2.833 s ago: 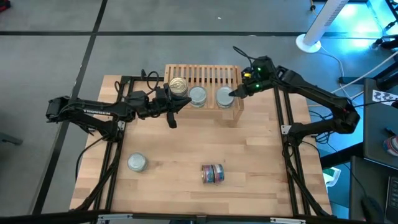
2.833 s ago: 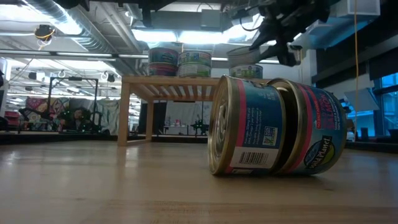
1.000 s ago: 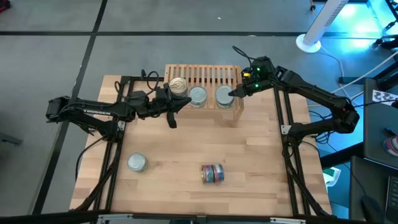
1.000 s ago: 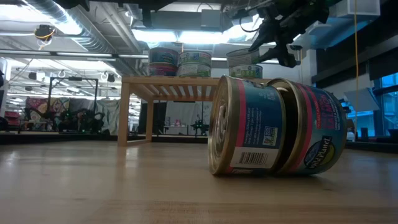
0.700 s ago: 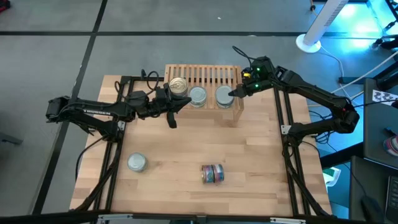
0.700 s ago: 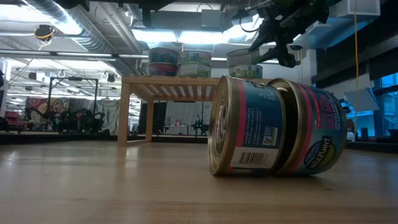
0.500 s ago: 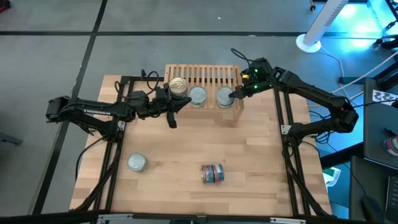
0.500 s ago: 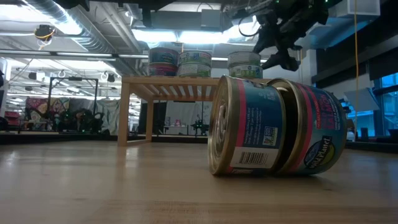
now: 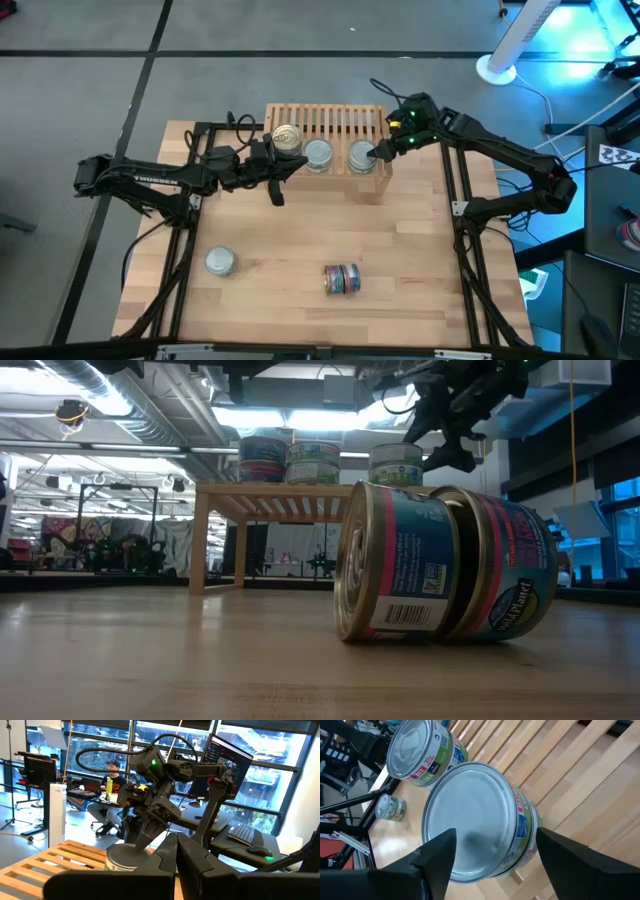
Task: Stack canned seafood by type on shelf
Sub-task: Stack the blue-pink tuna can on top of the other blue-pink tuna can on the shelf
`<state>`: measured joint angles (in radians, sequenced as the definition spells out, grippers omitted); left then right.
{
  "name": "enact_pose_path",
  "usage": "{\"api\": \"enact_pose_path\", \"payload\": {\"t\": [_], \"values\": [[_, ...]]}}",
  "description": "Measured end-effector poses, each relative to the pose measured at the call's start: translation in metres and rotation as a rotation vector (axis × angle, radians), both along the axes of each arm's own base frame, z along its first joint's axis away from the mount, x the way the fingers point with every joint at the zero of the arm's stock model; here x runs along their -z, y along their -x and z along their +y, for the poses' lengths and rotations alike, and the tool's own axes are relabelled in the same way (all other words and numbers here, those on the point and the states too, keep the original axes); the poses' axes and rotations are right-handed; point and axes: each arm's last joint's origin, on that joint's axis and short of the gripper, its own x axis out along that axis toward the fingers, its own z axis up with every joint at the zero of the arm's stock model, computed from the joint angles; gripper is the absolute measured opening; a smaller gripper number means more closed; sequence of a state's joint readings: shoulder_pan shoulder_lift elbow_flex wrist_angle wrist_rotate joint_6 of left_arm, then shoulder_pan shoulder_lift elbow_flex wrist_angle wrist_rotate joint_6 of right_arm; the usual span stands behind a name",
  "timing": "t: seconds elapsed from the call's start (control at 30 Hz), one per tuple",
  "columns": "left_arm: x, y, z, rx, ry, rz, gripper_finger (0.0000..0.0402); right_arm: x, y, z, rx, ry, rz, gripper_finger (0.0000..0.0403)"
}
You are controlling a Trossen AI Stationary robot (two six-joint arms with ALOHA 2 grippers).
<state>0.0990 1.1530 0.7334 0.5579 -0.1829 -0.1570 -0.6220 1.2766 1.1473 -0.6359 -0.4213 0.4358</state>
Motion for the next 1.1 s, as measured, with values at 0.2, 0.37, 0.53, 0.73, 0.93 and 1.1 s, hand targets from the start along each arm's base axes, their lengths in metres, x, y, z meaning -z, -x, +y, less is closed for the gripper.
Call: {"api": "enact_pose_path", "payload": {"t": [0.2,0.37,0.53,0.73,0.93,1.1], "values": [[0.000,0.000,0.000,0.000,0.000,0.000,0.0005,-0.008,0.002,0.001,-0.039,0.046,0.005,0.0275],[0.000,0.000,0.000,0.000,0.000,0.000,0.0005,-0.030,0.006,0.004,-0.081,0.121,0.024,0.0276],[0.000,0.000,-0.001,0.012,-0.002,-0.001,0.0005,-0.055,0.010,0.007,-0.086,0.144,0.000,0.0276],[-0.003,0.002,-0.006,0.130,-0.055,-0.003,0.0005,-0.072,0.014,0.018,-0.138,0.171,-0.028,0.0276],[-0.007,0.013,-0.021,0.178,-0.140,0.061,0.0005,-0.083,0.018,0.050,-0.210,0.259,-0.038,0.0276],[-0.004,0.023,-0.034,0.220,-0.135,0.154,0.0005,-0.088,0.013,0.081,-0.269,0.340,-0.038,0.0276]]}}
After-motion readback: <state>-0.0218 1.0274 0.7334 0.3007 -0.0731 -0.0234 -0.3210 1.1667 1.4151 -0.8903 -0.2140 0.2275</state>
